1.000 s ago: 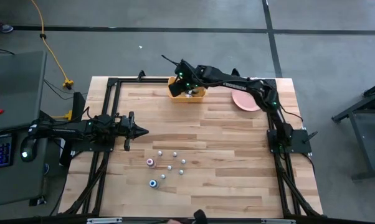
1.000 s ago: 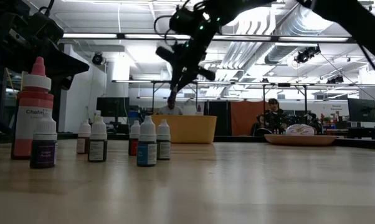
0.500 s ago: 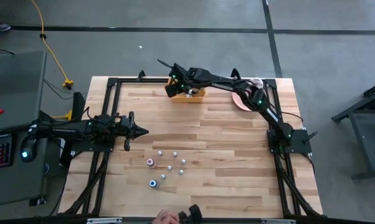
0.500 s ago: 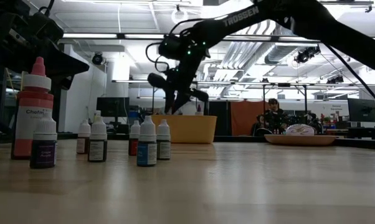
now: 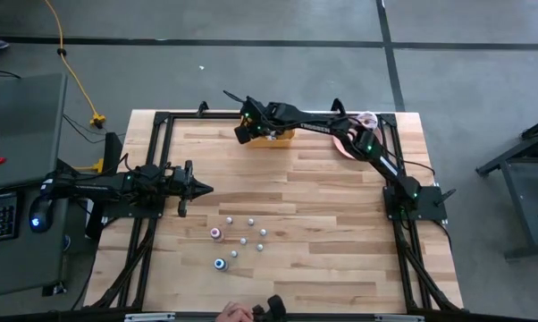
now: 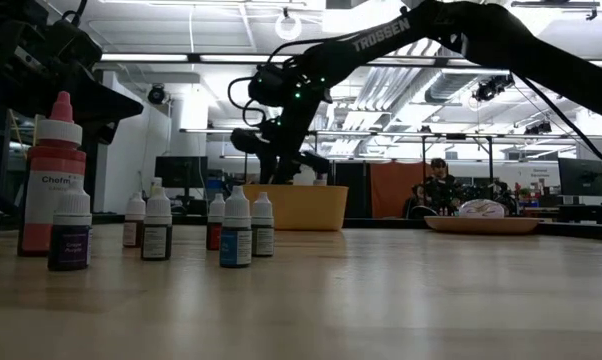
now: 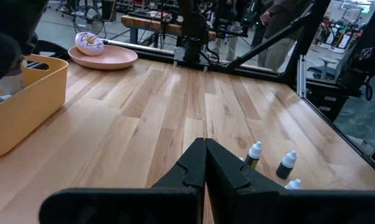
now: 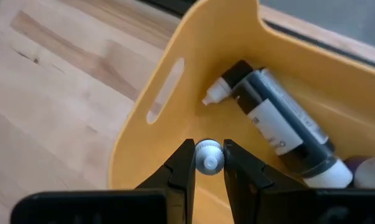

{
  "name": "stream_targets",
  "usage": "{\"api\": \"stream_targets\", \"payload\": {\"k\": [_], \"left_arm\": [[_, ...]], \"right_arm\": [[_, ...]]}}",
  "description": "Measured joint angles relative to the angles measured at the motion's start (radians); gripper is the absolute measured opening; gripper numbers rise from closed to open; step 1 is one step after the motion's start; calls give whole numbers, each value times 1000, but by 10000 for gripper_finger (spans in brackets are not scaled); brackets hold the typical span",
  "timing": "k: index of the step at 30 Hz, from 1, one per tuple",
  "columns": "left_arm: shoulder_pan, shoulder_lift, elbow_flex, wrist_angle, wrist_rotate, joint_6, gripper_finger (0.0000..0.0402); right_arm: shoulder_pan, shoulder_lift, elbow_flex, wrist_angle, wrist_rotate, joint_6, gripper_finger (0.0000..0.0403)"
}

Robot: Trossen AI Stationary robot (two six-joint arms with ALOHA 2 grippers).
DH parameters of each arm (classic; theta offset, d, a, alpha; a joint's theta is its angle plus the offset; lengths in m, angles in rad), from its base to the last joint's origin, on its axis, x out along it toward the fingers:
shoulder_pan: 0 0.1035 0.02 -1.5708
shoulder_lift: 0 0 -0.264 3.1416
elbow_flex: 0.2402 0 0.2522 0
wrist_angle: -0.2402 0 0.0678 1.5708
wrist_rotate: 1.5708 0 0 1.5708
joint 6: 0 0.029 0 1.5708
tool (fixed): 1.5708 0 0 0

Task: Pick & Place food coloring
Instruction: Put the small red food coloring bottle into the yellow bin, then put the small green food coloring bottle into the yellow bin

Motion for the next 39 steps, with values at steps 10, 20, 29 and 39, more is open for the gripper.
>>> {"api": "stream_targets", "payload": {"k": [10,20,29,39], "left_arm": [[0,0,0,0,0,0,1],[0,0,0,0,-1,0,1],[0,0,0,0,-1,0,1],[0,0,0,0,-1,0,1]], "right_arm": [[5,27,0,8,-21,-6,57],[6,31,0,6,-22,-36,85],[6,31,0,7,-20,-37,110],[7,29,134,-53,-21,-140,114]]}}
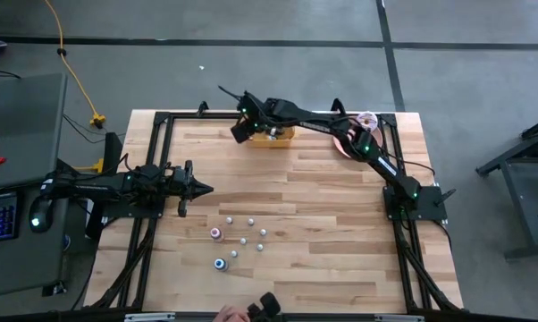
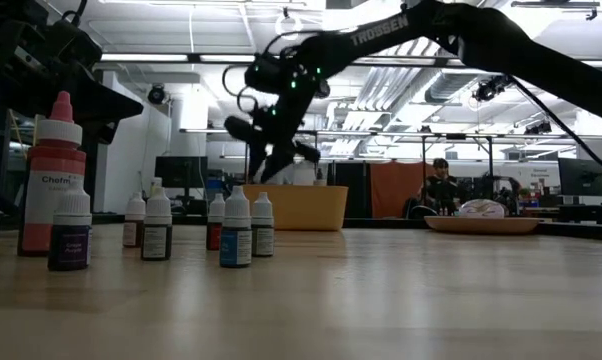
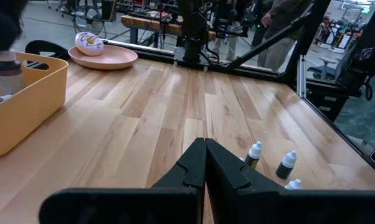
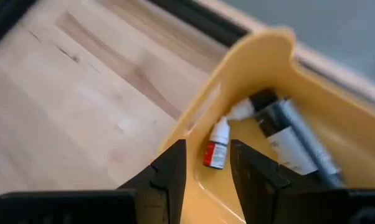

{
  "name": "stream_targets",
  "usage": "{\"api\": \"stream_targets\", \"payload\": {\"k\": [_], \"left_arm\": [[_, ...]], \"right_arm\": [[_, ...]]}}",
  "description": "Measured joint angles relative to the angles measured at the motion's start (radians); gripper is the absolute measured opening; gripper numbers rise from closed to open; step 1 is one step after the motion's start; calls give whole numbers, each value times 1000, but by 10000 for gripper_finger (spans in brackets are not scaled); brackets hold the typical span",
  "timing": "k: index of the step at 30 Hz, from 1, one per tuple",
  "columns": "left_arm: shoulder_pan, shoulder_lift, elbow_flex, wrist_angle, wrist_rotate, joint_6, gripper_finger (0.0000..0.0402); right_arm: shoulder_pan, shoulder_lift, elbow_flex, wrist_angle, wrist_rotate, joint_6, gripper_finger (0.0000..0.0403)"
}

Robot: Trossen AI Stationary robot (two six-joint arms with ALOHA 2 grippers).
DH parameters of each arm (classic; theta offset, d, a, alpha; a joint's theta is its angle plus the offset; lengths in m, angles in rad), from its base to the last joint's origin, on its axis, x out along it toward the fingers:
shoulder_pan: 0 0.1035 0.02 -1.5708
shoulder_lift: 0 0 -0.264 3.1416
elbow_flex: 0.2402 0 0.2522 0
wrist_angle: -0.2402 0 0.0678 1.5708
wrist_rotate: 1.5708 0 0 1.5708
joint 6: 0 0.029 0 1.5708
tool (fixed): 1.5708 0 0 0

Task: Pick & Place food coloring
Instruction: Put the small green food coloring bottle into the yellow bin

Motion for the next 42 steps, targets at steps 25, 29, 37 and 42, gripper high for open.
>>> {"api": "stream_targets", "payload": {"k": [25,29,37,42], "left_arm": [[0,0,0,0,2,0,1],[0,0,0,0,2,0,1],[0,0,0,0,2,0,1],[0,0,0,0,2,0,1]], "right_arm": [[337,-323,-14,-513,-321,-583,115],[417,-334,-14,-566,-236,-612,115],[512,-344,-18,-576,-174,-614,115],[568,-352,-121,-547,-169,-628,115]]}}
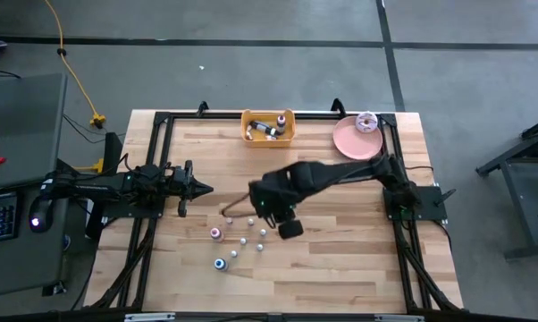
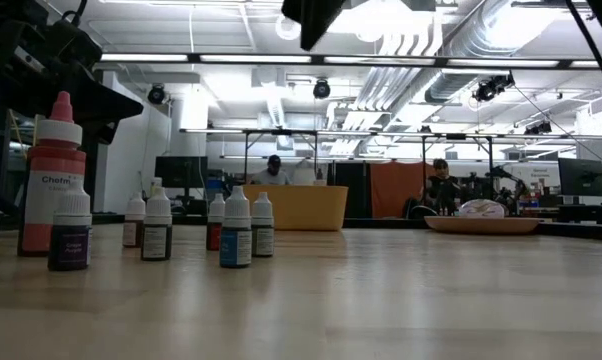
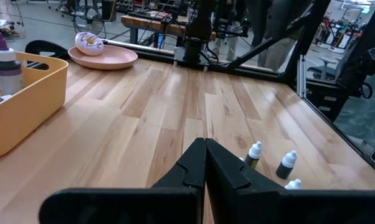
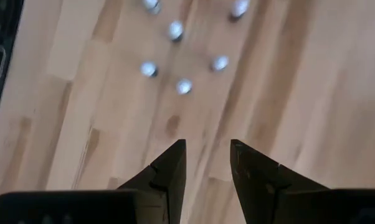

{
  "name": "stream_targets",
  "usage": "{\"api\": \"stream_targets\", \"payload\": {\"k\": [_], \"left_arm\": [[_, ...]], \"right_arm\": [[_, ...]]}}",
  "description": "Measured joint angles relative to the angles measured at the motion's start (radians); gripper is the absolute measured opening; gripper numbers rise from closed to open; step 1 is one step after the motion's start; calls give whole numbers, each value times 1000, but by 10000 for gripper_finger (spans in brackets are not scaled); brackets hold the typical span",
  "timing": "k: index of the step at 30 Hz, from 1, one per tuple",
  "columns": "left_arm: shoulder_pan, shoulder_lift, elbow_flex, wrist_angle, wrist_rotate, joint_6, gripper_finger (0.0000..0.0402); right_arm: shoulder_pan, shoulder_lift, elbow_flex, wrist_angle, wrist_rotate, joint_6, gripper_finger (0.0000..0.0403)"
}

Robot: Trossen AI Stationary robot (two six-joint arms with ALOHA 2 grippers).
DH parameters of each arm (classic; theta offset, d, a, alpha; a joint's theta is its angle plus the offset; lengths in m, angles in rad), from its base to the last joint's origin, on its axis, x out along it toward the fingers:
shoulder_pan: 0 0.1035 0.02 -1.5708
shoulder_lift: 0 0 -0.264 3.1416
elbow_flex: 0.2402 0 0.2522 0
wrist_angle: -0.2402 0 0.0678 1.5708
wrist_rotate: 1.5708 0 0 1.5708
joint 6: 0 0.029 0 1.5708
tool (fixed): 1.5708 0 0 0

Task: Pick & Place food coloring
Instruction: Put the small green food coloring bottle into the yellow bin

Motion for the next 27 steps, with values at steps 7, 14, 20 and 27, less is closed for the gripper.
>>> {"api": "stream_targets", "payload": {"k": [7,14,20,27], "left_arm": [[0,0,0,0,0,0,1],[0,0,0,0,1,0,1],[0,0,0,0,2,0,1],[0,0,0,0,2,0,1]], "right_arm": [[35,-56,-256,308,-33,1,115],[34,-62,-489,559,-45,5,115],[40,-62,-647,792,-67,11,115],[43,-62,-738,936,-53,51,115]]}}
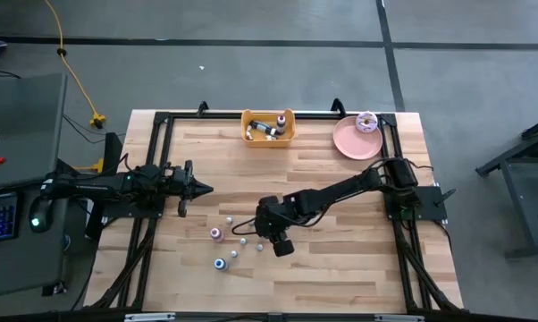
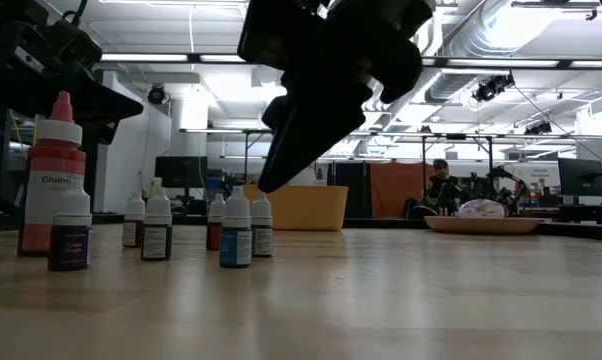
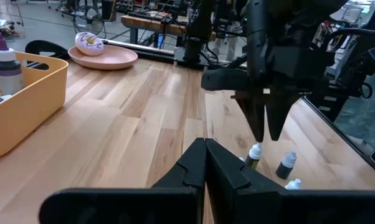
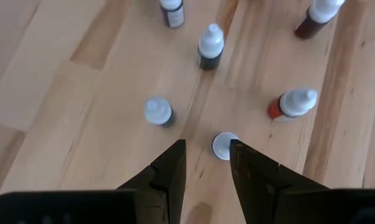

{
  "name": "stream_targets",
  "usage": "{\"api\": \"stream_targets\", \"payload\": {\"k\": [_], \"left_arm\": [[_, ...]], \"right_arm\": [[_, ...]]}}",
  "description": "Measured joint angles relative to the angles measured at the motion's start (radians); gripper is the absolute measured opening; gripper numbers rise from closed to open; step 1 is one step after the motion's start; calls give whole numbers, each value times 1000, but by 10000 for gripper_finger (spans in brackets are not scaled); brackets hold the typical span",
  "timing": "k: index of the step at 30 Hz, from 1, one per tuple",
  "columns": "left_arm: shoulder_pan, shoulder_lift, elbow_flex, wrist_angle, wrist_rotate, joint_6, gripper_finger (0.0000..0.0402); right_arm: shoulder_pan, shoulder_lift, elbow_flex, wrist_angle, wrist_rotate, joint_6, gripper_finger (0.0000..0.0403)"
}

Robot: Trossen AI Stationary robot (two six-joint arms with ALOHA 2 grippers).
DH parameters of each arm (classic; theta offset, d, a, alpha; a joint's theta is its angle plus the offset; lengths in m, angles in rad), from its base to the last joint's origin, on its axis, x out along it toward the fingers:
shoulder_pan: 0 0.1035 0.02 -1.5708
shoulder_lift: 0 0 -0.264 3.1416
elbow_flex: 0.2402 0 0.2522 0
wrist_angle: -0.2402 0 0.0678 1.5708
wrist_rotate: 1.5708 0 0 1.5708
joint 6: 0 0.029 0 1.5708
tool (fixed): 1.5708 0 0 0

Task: Pick & Place food coloring
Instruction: Put the small green food coloring bottle into the yellow bin

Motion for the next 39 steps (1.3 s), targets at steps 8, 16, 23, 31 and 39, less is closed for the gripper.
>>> {"api": "stream_targets", "payload": {"k": [8,16,23,31,39], "left_arm": [[0,0,0,0,0,0,1],[0,0,0,0,0,0,1],[0,0,0,0,0,0,1],[0,0,0,0,0,0,1],[0,0,0,0,1,0,1]], "right_arm": [[-1,0,-54,74,90,31,115],[0,0,-60,101,49,45,145],[0,0,-60,122,57,45,190],[0,39,-60,175,54,45,189],[-2,41,-60,186,73,60,186]]}}
